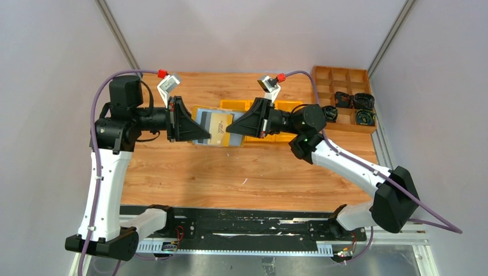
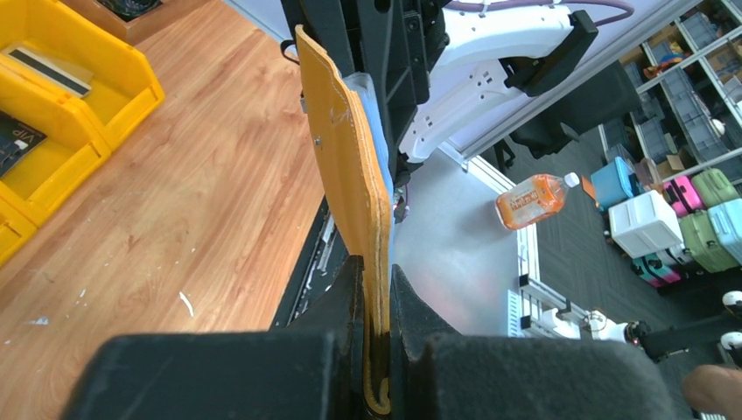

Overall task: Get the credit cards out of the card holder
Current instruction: Remove the credit card from the card holder, then place the credit card in the storage box.

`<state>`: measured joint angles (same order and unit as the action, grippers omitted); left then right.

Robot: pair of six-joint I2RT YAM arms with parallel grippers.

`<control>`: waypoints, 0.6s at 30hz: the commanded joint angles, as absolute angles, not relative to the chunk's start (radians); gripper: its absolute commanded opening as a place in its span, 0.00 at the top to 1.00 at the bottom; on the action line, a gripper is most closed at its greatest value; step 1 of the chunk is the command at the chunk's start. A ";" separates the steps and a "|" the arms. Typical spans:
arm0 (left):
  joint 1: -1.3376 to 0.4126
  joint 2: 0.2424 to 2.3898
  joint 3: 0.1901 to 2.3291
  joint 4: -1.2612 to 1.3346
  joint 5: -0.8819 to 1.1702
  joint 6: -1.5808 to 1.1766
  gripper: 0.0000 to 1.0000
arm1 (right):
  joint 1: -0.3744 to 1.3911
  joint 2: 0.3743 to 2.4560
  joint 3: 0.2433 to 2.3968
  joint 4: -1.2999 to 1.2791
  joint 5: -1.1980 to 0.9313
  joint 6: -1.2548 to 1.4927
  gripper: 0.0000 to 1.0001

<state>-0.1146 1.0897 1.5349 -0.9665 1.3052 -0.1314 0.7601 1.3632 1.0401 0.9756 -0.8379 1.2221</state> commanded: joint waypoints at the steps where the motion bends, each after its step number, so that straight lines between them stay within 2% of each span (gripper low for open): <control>1: -0.117 1.092 1.567 -0.953 1.324 -0.160 1.00 | 0.715 1.310 0.982 1.014 -0.846 1.234 1.00; 6: -0.112 1.067 1.522 -0.826 1.326 -0.270 1.00 | 0.618 1.241 0.896 0.980 -0.864 1.243 1.00; 10: -0.104 1.003 1.402 -0.483 1.341 -0.532 1.00 | 0.513 1.184 0.861 0.866 -0.919 1.204 1.00; 12: -0.103 0.991 1.365 -0.378 1.351 -0.602 1.00 | 0.427 1.145 0.870 0.643 -0.943 1.102 1.00; 15: -0.101 0.990 1.358 -0.395 1.355 -0.576 1.00 | 0.278 1.099 0.895 0.355 -0.948 0.923 1.00; 18: -0.101 0.987 1.362 -0.418 1.354 -0.546 1.00 | 0.182 1.091 0.969 -0.002 -0.848 0.689 1.00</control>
